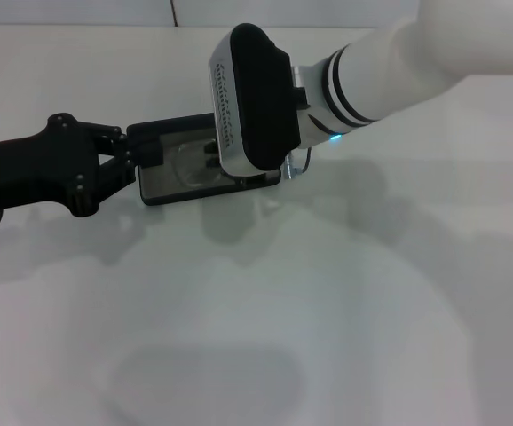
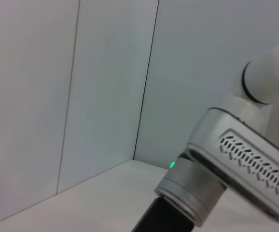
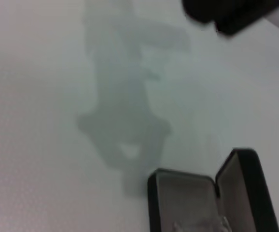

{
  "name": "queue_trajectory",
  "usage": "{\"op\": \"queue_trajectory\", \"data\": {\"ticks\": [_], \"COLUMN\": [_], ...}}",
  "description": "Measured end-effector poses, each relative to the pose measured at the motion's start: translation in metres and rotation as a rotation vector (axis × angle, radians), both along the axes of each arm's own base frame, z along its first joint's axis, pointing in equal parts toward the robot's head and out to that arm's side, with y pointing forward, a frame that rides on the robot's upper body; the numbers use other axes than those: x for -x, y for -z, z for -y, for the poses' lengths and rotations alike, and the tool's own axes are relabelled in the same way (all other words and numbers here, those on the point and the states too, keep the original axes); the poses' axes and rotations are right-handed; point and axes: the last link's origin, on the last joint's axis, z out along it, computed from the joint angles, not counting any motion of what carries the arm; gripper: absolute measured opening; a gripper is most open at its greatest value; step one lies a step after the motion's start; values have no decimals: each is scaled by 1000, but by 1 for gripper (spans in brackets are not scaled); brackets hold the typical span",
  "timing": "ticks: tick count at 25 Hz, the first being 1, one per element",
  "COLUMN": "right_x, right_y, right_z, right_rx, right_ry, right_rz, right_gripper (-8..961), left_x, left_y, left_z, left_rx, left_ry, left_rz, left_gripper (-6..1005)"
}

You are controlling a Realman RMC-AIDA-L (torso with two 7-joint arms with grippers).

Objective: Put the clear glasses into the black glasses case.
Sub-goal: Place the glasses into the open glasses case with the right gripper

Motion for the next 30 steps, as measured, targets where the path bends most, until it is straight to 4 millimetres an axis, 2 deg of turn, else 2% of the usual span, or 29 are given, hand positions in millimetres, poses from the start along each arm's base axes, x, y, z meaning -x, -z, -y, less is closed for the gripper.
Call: {"op": "queue_trajectory", "data": {"ticks": [4, 8, 12, 13, 14, 22, 30], "right_x": [-3, -17, -41, -41, -53, -86, -107], "right_y": [-3, -14, -32, -32, -42, -59, -69], "right_z": [9, 19, 22, 22, 21, 11, -7], "right_rx": [5, -18, -94, -94, -140, -178, -181], "right_ry": [39, 131, 277, 277, 384, 724, 979], "right_rz": [-90, -224, -386, -386, -497, -735, -905], "right_gripper": [101, 100, 99, 99, 99, 98, 97], "left_x": [2, 11, 15, 16, 16, 15, 15], "left_y": [-2, -14, -21, -22, -24, -25, -25], "left_z": [1, 1, 3, 3, 3, 0, -2], "left_rx": [-9, -79, -124, -133, -148, -165, -174], "left_ry": [-9, -56, -80, -85, -89, -91, -94], "left_rz": [4, 42, 64, 71, 84, 91, 92], "left_gripper": [60, 60, 60, 60, 60, 60, 59]}}
